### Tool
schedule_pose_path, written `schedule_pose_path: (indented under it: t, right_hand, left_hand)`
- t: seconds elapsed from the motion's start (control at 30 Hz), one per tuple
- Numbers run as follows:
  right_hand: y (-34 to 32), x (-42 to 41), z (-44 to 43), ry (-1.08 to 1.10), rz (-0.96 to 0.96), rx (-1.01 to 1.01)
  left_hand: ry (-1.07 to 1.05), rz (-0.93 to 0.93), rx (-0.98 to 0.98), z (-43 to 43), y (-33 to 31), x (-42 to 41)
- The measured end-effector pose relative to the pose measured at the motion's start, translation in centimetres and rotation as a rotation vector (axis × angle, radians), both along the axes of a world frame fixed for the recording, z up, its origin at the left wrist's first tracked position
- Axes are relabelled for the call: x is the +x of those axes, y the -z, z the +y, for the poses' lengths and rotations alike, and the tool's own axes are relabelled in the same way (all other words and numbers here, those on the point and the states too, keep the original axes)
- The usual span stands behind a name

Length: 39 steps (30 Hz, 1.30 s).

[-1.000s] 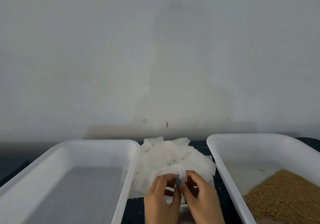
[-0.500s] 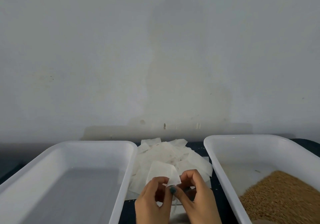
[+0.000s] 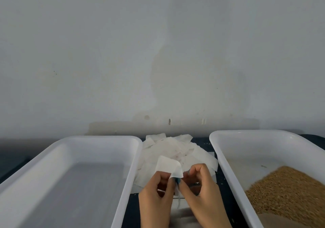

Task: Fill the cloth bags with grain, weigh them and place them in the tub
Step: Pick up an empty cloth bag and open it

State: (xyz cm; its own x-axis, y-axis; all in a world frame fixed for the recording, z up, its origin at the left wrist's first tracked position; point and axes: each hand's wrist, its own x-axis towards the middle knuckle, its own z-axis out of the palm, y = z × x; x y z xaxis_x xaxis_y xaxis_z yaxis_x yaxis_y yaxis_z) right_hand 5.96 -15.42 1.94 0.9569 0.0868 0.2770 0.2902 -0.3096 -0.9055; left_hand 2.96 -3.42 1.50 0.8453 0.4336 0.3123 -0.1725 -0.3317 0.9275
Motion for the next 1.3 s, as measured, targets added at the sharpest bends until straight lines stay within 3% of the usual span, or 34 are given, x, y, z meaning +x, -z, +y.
schedule_pose_path:
  t: [0.2, 0.43, 0.57, 0.77, 1.0, 1.1, 1.3]
  right_hand:
    - [-0.1, -0.3, -0.3, 0.027, 0.004, -0.044]
    - [0.1, -0.7, -0.1, 0.153, -0.100, -0.199]
    - [0.1, -0.8, 0.0, 0.139, -0.134, -0.180]
    - [-0.5, -0.9, 0.4, -0.061, 0.123, 0.005]
    - [-0.3, -1.3, 0.2, 0.235, -0.092, -0.331]
    - [-0.2, -1.5, 0.5, 0.207, -0.129, -0.352]
    - [-0.3, -1.9, 0.2, 0.219, -0.444, -0.522]
  left_hand:
    - [0.004, 0.004, 0.119, -0.2, 0.0, -0.2]
    - [-0.123, -0.120, 0.517, -0.6, -0.5, -1.0]
    - [-0.163, -0.088, 0.403, -0.5, -0.6, -1.0]
    - [-0.125, -0.149, 0.335, -0.2, -0.6, -0.6]
    - [-0.139, -0.065, 0.477, 0.0, -0.4, -1.0]
    - [-0.161, -0.052, 0.483, -0.1, -0.6, -1.3]
    - [-0.141, -0.061, 0.394, 0.3, -0.8, -1.4]
